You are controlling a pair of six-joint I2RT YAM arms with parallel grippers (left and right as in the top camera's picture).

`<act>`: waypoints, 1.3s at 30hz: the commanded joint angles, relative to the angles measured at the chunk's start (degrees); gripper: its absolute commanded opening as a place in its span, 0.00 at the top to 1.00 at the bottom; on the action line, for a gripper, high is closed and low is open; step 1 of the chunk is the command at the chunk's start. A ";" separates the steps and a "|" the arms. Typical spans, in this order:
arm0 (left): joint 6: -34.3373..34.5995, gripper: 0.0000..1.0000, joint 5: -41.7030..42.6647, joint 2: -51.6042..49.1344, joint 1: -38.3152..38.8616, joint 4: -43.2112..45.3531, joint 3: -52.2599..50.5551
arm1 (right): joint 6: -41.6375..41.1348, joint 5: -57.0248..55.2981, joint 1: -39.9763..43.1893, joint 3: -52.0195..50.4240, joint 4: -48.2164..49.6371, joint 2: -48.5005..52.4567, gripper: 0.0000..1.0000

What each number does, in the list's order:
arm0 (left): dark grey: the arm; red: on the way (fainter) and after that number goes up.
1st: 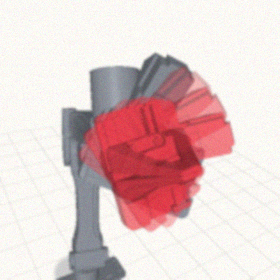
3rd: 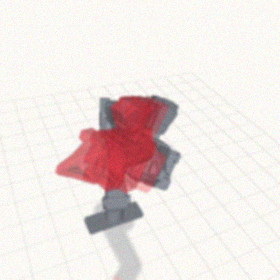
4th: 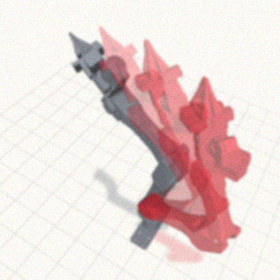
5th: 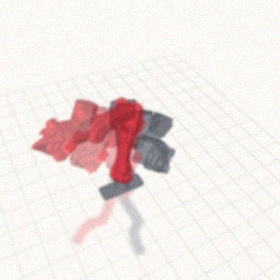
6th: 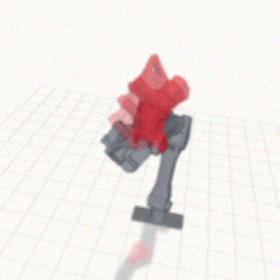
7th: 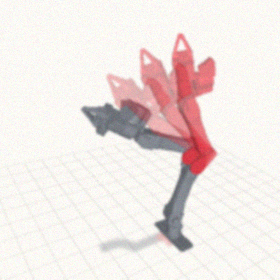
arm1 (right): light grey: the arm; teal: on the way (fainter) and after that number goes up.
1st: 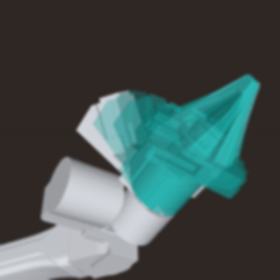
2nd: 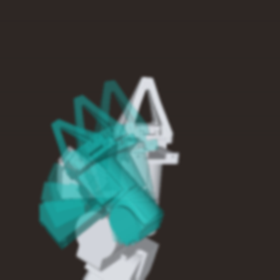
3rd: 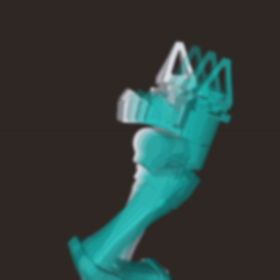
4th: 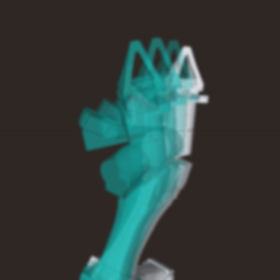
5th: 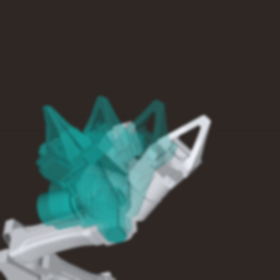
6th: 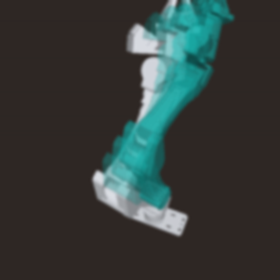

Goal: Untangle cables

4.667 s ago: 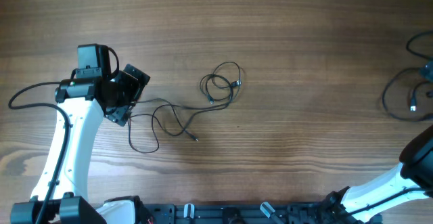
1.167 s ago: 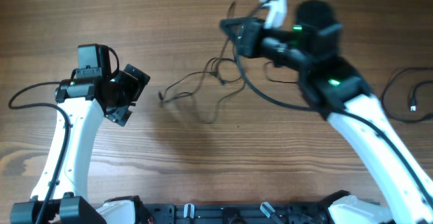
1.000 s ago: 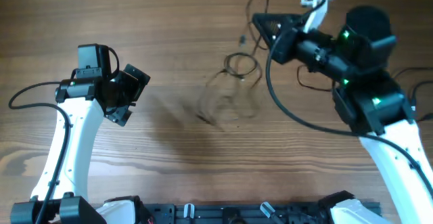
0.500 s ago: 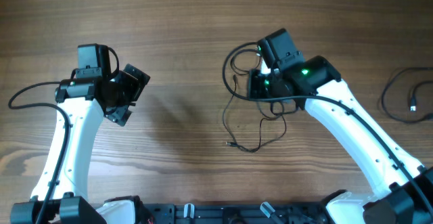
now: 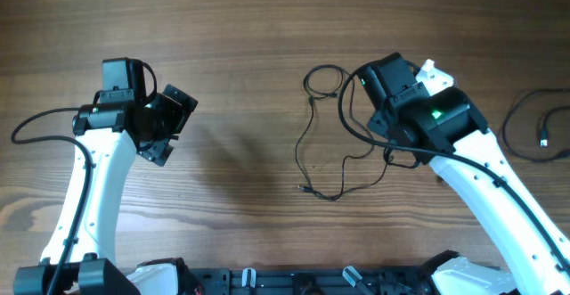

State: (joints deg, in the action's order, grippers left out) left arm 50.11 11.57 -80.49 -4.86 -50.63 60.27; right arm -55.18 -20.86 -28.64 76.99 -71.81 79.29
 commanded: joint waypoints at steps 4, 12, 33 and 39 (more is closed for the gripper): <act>-0.11 0.00 -0.59 0.76 0.26 0.09 -0.04 | 2.47 1.90 0.02 1.01 0.28 -0.20 0.96; -4.74 0.06 10.88 0.76 2.32 3.37 -0.04 | 0.96 0.85 4.20 1.01 0.24 -0.72 0.96; -14.95 0.29 -8.11 -23.54 42.82 18.10 -0.04 | 1.18 -0.26 6.01 0.98 -0.72 -0.72 0.96; -15.43 0.67 -6.80 -24.44 44.02 19.67 -0.04 | 1.22 -0.24 6.01 0.98 -1.03 -0.72 0.96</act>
State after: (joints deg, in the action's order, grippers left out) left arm 36.01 4.25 -104.29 39.03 -30.57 60.27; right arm -53.71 -19.59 -23.03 76.99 -72.77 79.29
